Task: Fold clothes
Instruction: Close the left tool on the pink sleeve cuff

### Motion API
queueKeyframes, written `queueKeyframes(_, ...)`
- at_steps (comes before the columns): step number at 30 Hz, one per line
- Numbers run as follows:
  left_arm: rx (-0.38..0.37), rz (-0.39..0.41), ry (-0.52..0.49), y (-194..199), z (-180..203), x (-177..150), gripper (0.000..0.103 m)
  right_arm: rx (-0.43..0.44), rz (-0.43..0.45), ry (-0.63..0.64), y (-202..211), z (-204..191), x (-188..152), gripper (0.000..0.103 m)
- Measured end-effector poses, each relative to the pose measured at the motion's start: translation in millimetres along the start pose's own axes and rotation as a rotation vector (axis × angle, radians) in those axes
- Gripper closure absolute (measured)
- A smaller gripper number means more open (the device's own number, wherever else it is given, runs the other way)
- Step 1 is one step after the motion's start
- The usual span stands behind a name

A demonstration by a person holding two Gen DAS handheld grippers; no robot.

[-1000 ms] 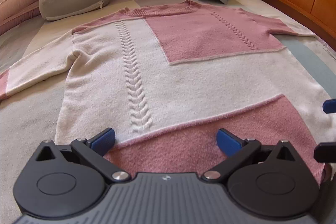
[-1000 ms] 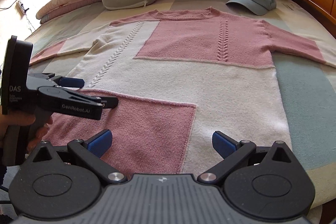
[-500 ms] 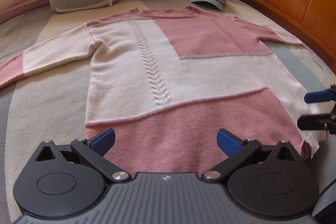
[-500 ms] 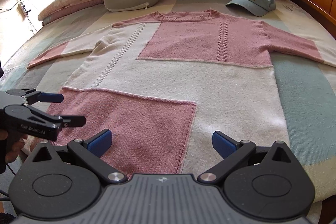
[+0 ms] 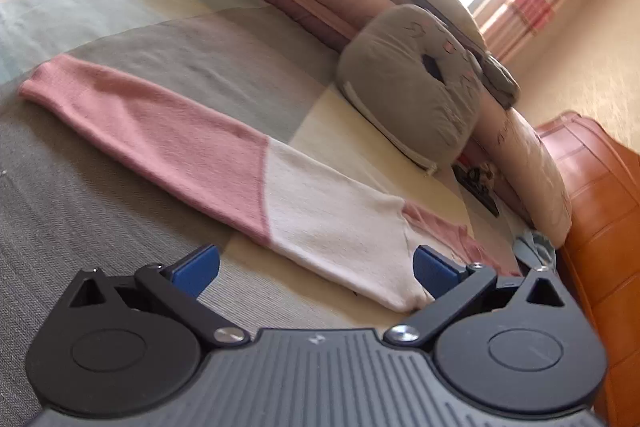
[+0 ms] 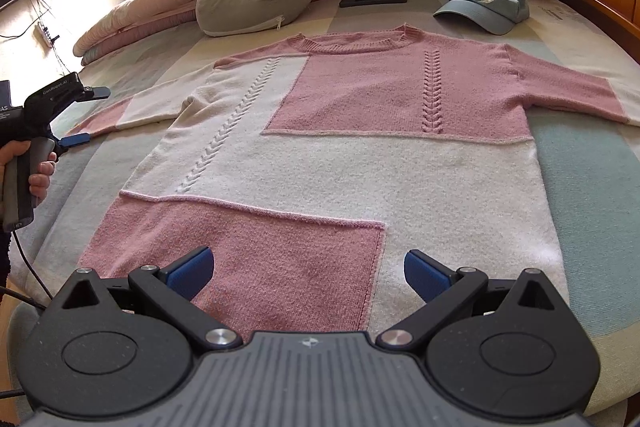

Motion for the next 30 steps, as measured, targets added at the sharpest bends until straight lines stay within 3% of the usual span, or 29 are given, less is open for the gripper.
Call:
queueKeyframes(3, -0.001, 0.007, 0.122, -10, -33, 11, 0.001, -0.008, -0.019, -0.002, -9, 1, 1, 0.000)
queueKeyframes(6, -0.049, 0.021, 0.157, -14, -44, 19, 0.001, -0.013, -0.040, -0.002, -18, 1, 3, 0.000)
queueKeyframes(18, -0.088, 0.063, 0.137, -37, -59, 52, 0.001, 0.003, -0.093, 0.039, -40, -14, 5, 0.000)
queueKeyframes(30, -0.046, 0.195, 0.132, -46, -68, 76, 0.001, 0.003, -0.091, 0.061, -40, -21, 9, 0.000)
Point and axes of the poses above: each gripper's, at about its wrist camera, not at the fingertips, and y roughly against the way its jaws point, z to its right, x to its top, the point moved 6 cm from there along -y, roughly the way its jaws point, and after that the axes turned 1 degree about -z, right-handed, at the moved point
